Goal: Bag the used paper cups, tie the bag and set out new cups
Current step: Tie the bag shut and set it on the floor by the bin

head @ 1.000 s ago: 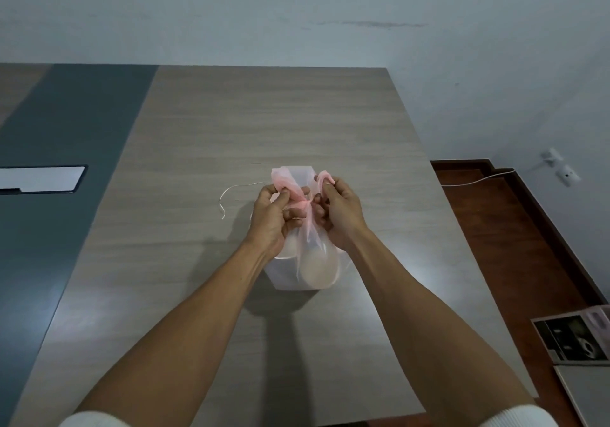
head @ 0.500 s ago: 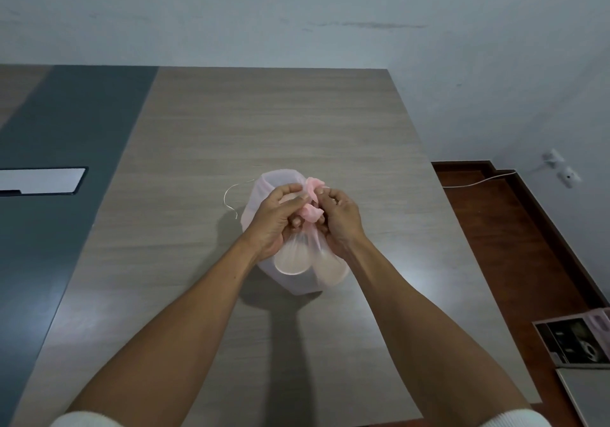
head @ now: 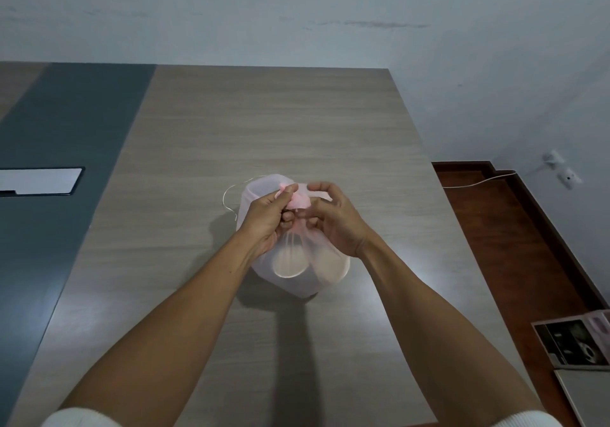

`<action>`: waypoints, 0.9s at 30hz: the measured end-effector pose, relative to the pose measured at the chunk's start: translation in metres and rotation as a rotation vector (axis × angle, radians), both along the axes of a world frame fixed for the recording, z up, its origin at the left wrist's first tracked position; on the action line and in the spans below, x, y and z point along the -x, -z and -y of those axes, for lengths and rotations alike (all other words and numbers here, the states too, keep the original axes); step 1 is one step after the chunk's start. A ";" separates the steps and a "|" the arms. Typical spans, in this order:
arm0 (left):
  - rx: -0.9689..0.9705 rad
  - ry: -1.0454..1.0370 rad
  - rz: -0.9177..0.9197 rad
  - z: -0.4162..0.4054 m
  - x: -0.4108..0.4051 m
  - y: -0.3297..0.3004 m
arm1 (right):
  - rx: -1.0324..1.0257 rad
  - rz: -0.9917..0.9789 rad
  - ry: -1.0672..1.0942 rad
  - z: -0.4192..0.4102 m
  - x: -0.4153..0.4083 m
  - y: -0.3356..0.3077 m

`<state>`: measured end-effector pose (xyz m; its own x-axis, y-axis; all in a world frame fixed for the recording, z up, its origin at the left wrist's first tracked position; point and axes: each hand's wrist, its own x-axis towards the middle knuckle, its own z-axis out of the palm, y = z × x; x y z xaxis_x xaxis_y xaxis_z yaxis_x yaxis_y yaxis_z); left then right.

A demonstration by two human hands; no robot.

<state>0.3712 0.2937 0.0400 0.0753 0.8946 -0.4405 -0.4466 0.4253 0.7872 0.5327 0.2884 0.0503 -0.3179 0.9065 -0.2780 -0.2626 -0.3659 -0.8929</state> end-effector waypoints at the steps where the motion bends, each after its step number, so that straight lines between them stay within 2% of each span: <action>1: 0.011 -0.027 -0.020 -0.001 -0.001 0.000 | -0.059 0.063 -0.014 0.001 0.000 0.002; 5: -0.018 -0.041 -0.181 -0.004 -0.003 0.001 | -0.299 0.218 -0.003 0.004 0.009 0.006; 8: -0.085 0.022 -0.206 -0.002 0.001 0.001 | -0.401 0.324 0.081 -0.001 0.010 0.006; 12: -0.280 0.145 -0.375 0.009 0.004 0.003 | -0.348 0.404 0.163 -0.007 0.013 0.008; 16: -0.466 0.110 -0.584 0.018 0.000 0.007 | -0.322 0.477 0.228 -0.013 0.021 0.011; 20: -0.804 0.125 -0.966 0.021 0.007 0.018 | -0.276 0.514 0.267 -0.018 0.023 0.011; 22: -0.892 0.169 -1.144 0.020 0.011 0.018 | -0.256 0.531 0.289 -0.019 0.024 0.009; 25: -0.884 0.195 -1.250 0.018 0.010 0.016 | -0.248 0.650 0.295 -0.020 0.023 0.005; 27: -0.765 0.207 -1.217 0.015 0.007 0.012 | -0.315 0.724 0.271 -0.020 0.024 0.003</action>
